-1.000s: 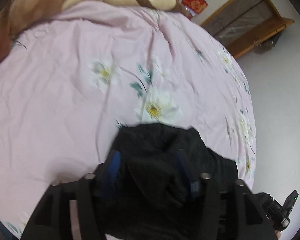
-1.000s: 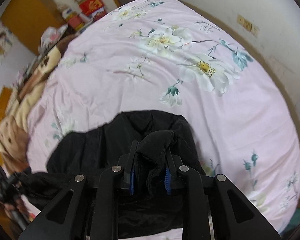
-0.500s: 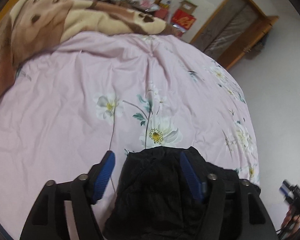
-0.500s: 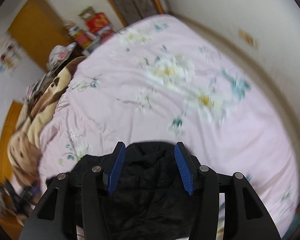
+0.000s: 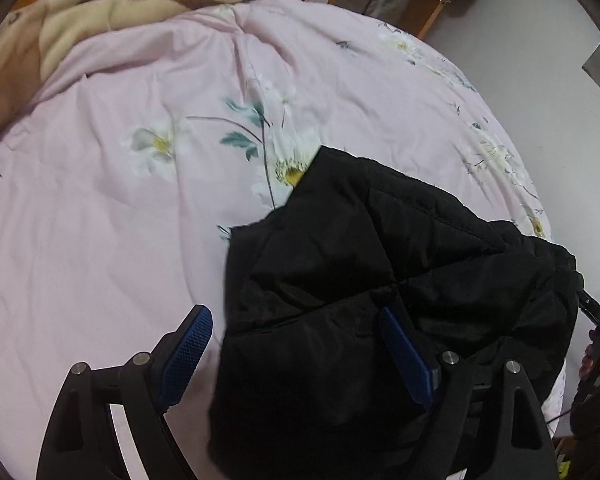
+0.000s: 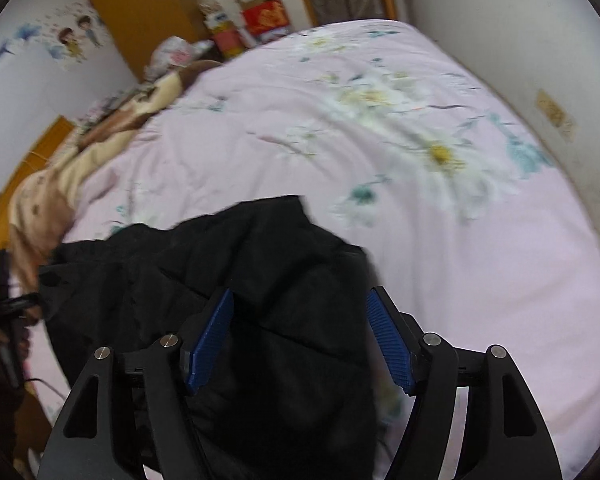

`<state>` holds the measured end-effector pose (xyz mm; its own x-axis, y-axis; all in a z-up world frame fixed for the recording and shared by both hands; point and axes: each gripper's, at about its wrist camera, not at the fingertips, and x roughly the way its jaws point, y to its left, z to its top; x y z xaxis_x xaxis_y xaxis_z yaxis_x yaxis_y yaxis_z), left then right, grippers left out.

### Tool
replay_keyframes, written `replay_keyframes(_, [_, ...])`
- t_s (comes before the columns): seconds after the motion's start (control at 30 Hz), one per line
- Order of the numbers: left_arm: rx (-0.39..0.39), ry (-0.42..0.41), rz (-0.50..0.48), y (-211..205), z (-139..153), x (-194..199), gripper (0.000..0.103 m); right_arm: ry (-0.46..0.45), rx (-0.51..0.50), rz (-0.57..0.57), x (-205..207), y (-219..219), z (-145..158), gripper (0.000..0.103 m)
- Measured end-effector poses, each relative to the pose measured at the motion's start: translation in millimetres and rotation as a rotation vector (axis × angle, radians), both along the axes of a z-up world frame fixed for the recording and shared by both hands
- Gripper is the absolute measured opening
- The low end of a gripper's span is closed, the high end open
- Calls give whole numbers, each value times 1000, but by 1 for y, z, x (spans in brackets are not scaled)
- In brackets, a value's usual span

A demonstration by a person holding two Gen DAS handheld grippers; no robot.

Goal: Fold large clothes

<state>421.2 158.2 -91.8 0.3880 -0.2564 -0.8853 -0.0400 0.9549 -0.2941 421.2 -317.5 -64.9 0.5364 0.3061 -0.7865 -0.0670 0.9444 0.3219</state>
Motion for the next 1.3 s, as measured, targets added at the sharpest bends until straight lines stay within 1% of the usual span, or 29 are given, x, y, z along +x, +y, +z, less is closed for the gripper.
replay_keyframes(0.03, [14, 1, 1, -3, -3, 2, 85, 3, 21, 15, 4, 4, -4, 69])
replay_keyframes(0.07, [13, -1, 5, -5, -4, 3, 84, 12, 13, 10, 7, 7, -8, 69])
replay_keyframes(0.1, [7, -2, 5, -5, -6, 4, 77, 22, 4, 2, 8, 10, -10, 69])
replay_keyframes(0.13, [6, 3, 10, -6, -7, 4, 72, 34, 3, -11, 10, 9, -13, 58])
replay_keyframes(0.17, [12, 9, 24, -5, -7, 5, 56, 37, 5, -28, 11, 8, -12, 46])
replay_keyframes(0.2, [13, 10, 29, -5, -6, 5, 39, 28, 5, -38, 10, 7, -10, 30])
replay_keyframes(0.23, [10, 6, 36, -3, -2, 4, 29, 7, 27, -33, 8, 6, -5, 18])
replay_keyframes(0.27, [14, -6, 37, -3, 2, 3, 23, -11, 32, -24, 6, 6, 1, 14])
replay_keyframes(0.3, [20, -24, 39, -2, 8, 3, 19, -30, 20, -16, 3, 7, 7, 12])
replay_keyframes(0.33, [18, -49, 50, 1, 17, 1, 18, -75, -9, -11, -1, 9, 18, 11])
replay_keyframes(0.37, [-4, -88, 76, 7, 28, -1, 17, -104, -22, -15, -4, 9, 25, 11])
replay_keyframes(0.4, [-19, -107, 97, 11, 35, -2, 17, -143, -35, -24, -8, 9, 34, 11])
replay_keyframes(0.43, [-43, -134, 118, 15, 44, -3, 17, -196, -34, -41, -12, 9, 47, 10])
replay_keyframes(0.47, [-40, -179, 127, 16, 54, -3, 17, -238, -26, -52, -14, 8, 56, 10])
replay_keyframes(0.5, [-21, -204, 127, 14, 59, -2, 17, -272, -39, -61, -13, 9, 63, 10])
replay_keyframes(0.57, [69, -239, 102, 2, 61, 6, 18, -287, -92, -71, -5, 13, 62, 11])
replay_keyframes(0.6, [81, -227, 98, -2, 55, 12, 18, -259, -137, -80, 5, 15, 53, 11])
replay_keyframes(0.63, [87, -187, 95, -7, 41, 21, 18, -211, -166, -88, 15, 16, 39, 11])
replay_keyframes(0.7, [113, -90, 87, -12, 13, 35, 18, -101, -211, -109, 32, 14, 11, 11])
replay_keyframes(0.73, [118, -53, 92, -15, -2, 40, 18, -12, -238, -111, 42, 17, -14, 12])
replay_keyframes(0.77, [127, -32, 87, -17, -15, 43, 19, 25, -257, -113, 46, 19, -28, 12])
replay_keyframes(0.9, [199, -23, 43, -26, -28, 46, 19, 92, -329, -89, 57, 32, -49, 14])
replay_keyframes(0.97, [183, 1, 50, -24, -34, 50, 19, 134, -351, -68, 65, 34, -57, 16])
replay_keyframes(1.03, [173, 20, 65, -23, -41, 51, 21, 161, -353, -66, 68, 35, -64, 17])
replay_keyframes(1.13, [190, 0, 91, -25, -39, 51, 24, 174, -384, -70, 68, 37, -69, 20])
replay_keyframes(1.2, [171, -8, 117, -23, -31, 46, 29, 167, -382, -104, 67, 35, -60, 30])
replay_keyframes(1.23, [138, -8, 143, -16, -22, 41, 31, 141, -385, -158, 62, 32, -46, 44])
replay_keyframes(1.27, [112, -14, 156, -11, -14, 37, 39, 104, -375, -191, 57, 31, -35, 52])
replay_keyframes(1.3, [88, -26, 164, -8, -5, 32, 47, 60, -345, -208, 51, 30, -23, 53])
